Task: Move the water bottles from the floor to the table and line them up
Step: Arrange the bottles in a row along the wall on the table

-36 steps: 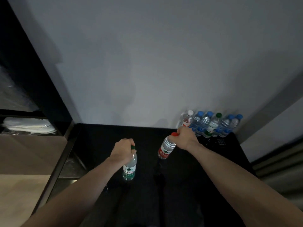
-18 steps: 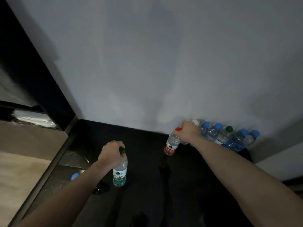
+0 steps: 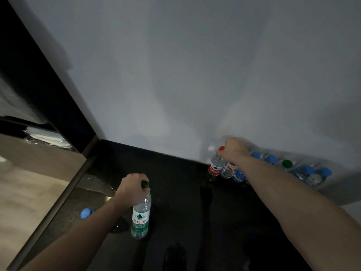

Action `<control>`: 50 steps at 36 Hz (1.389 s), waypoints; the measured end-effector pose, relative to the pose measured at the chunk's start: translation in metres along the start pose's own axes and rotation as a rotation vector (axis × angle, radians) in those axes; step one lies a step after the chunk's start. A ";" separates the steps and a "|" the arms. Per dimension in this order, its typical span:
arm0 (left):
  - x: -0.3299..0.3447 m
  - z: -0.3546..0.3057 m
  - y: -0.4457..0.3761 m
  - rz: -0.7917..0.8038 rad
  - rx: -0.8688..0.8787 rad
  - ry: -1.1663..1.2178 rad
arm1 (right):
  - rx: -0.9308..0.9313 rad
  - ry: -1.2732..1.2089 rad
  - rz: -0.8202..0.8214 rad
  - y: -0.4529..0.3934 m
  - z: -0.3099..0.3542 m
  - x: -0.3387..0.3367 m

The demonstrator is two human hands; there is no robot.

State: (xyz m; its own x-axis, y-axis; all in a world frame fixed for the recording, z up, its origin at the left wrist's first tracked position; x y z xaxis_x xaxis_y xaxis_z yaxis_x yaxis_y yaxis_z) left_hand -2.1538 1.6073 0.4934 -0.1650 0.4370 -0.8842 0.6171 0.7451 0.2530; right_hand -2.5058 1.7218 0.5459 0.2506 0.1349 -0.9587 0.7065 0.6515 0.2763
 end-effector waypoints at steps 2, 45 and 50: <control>0.002 0.002 0.000 0.019 0.000 -0.008 | 0.000 -0.007 0.003 -0.005 -0.002 0.000; -0.005 -0.071 -0.045 -0.029 -0.068 0.024 | -0.304 -0.183 -0.065 0.086 -0.047 0.047; -0.005 -0.099 -0.059 -0.048 -0.016 0.000 | -0.277 -0.184 -0.060 0.093 -0.069 0.043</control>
State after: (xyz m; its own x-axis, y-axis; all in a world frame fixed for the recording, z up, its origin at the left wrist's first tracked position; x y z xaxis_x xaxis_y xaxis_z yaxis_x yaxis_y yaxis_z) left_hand -2.2656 1.6110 0.5216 -0.1940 0.4007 -0.8954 0.5958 0.7733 0.2169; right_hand -2.4751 1.8395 0.5258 0.3470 -0.0300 -0.9374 0.5233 0.8356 0.1670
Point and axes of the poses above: each hand's wrist, its own y-axis away from the middle knuckle, its own x-axis out of the palm, z = x × y, the point moved 3 cm from there along -y, towards the middle knuckle, and after that the axes turned 1 degree about y, right-handed, at the moved point
